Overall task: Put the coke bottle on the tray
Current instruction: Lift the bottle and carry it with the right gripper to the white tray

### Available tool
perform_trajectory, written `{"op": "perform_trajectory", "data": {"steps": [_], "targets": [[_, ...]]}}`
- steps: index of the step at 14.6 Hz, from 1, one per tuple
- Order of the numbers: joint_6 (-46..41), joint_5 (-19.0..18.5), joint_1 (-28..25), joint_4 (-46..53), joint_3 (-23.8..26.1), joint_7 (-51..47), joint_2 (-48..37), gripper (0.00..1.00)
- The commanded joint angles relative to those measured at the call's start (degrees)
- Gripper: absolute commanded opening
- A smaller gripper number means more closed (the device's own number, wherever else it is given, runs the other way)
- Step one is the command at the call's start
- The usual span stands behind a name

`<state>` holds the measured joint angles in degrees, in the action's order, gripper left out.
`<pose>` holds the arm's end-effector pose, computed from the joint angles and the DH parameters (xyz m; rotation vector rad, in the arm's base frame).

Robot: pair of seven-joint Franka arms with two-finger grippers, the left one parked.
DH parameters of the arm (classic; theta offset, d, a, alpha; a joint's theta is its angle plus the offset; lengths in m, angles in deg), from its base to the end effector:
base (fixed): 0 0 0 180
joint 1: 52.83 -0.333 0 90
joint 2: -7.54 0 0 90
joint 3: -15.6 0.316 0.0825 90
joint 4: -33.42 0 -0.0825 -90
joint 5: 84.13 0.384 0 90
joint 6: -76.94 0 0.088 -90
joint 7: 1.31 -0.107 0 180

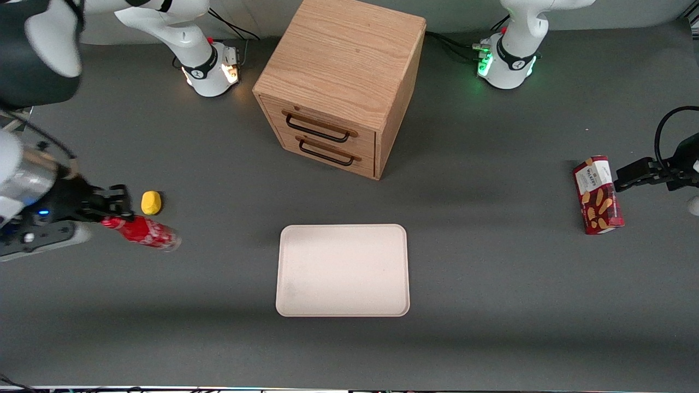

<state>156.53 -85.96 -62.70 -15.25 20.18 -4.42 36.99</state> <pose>0.6603 0.1472 0.6233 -3.1167 -0.2827 -0.0398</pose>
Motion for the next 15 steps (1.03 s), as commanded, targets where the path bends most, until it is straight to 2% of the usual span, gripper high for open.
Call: {"op": "perform_trajectory", "data": {"steps": [1,4,12,15], "targets": [[2.66,-4.58,0.29,1.21,7.96,-10.40,2.62,0.00],[5.56,-4.41,-0.06,0.69,9.65,-13.07,5.25,0.00],[14.62,-4.50,-2.35,-0.54,9.92,-13.86,13.87,0.00],[19.70,-5.02,-3.40,-5.19,9.92,-16.40,14.05,0.00]]}}
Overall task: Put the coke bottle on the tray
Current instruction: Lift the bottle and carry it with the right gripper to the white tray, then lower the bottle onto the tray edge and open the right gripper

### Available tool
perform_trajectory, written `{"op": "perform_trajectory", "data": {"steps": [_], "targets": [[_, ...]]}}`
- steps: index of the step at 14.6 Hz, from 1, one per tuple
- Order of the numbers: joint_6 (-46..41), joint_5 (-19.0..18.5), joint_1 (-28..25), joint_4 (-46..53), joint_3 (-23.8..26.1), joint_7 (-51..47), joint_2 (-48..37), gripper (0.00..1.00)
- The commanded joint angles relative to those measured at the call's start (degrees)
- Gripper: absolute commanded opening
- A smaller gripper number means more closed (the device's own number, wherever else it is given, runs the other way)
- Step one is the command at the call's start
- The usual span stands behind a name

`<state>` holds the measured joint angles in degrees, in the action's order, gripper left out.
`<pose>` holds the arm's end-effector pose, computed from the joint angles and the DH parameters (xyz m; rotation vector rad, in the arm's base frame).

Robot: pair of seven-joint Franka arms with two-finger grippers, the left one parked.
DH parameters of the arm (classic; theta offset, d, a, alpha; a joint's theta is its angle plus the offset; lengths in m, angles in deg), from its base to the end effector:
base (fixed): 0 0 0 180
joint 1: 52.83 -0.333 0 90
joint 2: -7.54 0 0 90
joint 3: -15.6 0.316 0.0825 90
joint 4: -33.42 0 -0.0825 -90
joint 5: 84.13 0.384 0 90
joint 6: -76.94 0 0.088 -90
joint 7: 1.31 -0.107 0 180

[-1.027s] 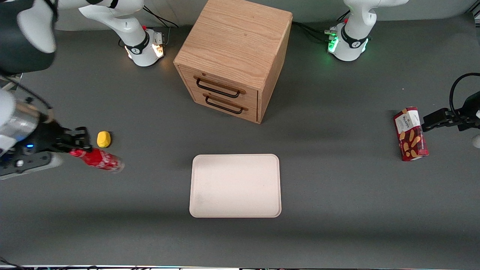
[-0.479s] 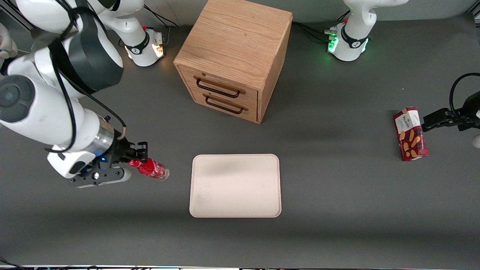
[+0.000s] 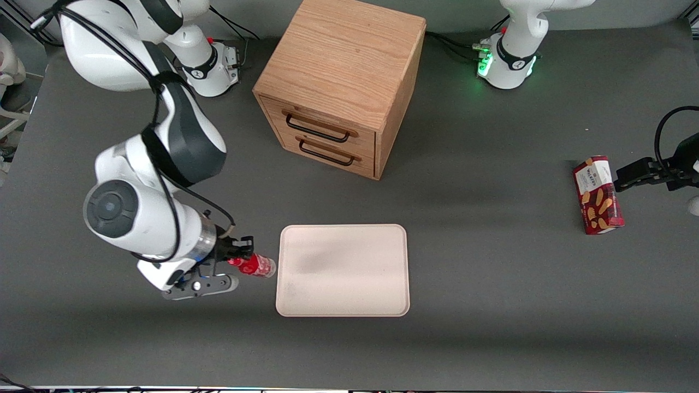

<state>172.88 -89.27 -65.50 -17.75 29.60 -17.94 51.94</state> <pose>0.7093 0.2667 0.4481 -3.0532 -0.1737 0.0098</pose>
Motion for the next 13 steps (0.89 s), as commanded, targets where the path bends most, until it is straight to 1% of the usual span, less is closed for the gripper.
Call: {"op": "perform_trajectory", "data": {"steps": [1,2,3,10,13], "targets": [[5.55,-2.41,-0.61,-4.62,0.50,-2.88,-0.89,0.00],[8.00,-4.50,-0.69,-6.47,0.50,-2.88,-0.81,0.00],[9.86,-5.48,-0.78,-7.62,0.50,-2.97,-0.46,0.00],[16.98,-5.93,-1.40,-7.98,0.50,-3.67,4.72,0.00],[18.92,-8.56,-2.01,-7.89,0.50,-5.25,6.57,0.00]]}}
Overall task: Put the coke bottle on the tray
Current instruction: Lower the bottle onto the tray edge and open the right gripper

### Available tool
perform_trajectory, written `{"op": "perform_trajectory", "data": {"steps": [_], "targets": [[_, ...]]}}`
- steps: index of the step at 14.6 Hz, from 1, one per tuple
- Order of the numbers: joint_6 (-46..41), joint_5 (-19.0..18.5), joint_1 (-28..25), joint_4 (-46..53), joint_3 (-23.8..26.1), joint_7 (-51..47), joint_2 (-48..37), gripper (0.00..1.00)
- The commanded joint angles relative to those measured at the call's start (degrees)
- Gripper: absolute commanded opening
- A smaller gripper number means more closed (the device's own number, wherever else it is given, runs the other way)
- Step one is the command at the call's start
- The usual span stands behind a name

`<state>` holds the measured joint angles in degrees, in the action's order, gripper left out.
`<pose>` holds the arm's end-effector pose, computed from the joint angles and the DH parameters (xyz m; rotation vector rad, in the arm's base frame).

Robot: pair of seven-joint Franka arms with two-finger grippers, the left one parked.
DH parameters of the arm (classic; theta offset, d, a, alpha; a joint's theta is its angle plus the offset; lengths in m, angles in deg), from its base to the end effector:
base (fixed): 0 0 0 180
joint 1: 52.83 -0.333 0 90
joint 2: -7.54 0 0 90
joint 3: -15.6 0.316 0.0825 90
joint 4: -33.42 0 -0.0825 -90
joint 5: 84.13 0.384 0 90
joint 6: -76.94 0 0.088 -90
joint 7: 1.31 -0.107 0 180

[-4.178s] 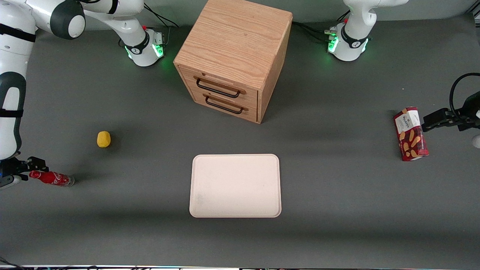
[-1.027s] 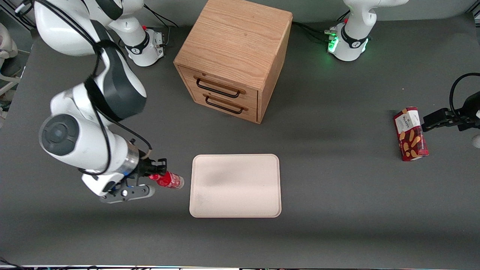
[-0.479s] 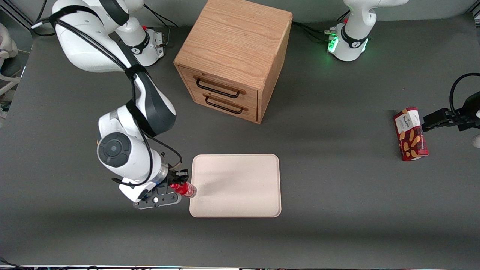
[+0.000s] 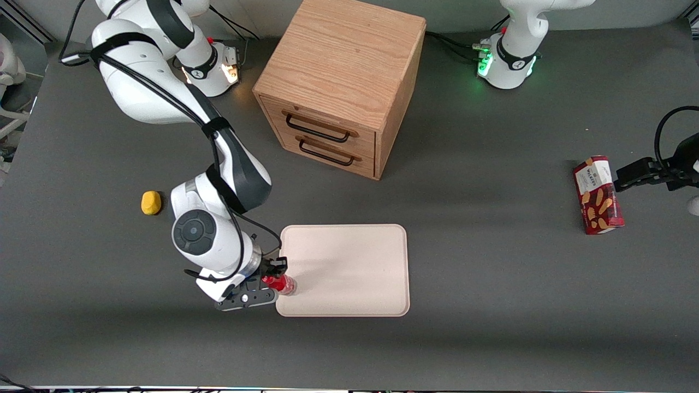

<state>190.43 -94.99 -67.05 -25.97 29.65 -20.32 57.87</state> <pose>0.7214 0.2983 0.3289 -3.0908 -0.2096 -0.1188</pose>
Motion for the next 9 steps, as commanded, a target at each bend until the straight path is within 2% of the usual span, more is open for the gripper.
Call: {"op": "perform_trajectory", "data": {"steps": [1,2,3,4,9], "targets": [[1.37,-2.85,-0.54,0.33,0.45,-2.88,0.73,0.00],[1.37,-2.85,-0.54,0.33,0.45,-2.88,0.73,0.09],[1.37,-2.85,-0.54,0.33,0.45,-2.88,0.73,0.38],[1.64,-2.93,-0.54,0.24,0.45,-2.88,0.73,0.99],[2.96,-2.94,-0.46,-0.02,0.45,-2.88,0.47,1.00]]}}
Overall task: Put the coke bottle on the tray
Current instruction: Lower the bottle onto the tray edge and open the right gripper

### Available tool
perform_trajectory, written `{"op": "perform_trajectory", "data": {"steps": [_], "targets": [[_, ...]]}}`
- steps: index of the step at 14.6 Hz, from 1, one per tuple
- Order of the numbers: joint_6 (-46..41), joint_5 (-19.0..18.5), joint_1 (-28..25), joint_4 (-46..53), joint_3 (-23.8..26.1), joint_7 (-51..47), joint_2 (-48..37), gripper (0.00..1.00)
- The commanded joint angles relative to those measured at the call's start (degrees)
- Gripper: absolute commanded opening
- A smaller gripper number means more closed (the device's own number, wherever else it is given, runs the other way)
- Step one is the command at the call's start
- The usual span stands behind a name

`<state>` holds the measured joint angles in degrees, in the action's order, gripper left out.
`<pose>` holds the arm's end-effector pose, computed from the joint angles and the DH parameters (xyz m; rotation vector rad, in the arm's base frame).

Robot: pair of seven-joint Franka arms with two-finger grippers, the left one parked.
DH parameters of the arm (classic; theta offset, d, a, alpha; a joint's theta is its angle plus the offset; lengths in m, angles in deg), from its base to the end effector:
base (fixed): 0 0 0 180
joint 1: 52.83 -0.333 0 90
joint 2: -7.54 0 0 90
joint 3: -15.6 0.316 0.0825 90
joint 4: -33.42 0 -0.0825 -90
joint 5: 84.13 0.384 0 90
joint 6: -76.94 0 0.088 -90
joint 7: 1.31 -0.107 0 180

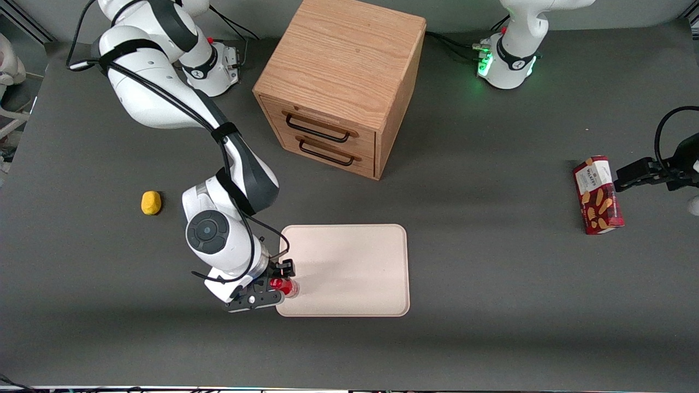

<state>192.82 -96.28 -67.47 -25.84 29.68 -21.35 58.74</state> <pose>0.7236 0.3044 0.3224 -3.0918 -0.2057 -0.1704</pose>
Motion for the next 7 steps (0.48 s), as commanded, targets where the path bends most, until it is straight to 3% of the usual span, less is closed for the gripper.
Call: {"op": "perform_trajectory", "data": {"steps": [1,4,7], "targets": [[0.58,-1.64,-0.04,-0.16,0.42,-1.85,-0.84,1.00],[-0.03,-1.47,0.31,-0.16,0.42,-2.02,-3.11,1.00],[-5.65,-1.03,1.71,-4.53,0.07,-1.94,-10.57,1.00]]}}
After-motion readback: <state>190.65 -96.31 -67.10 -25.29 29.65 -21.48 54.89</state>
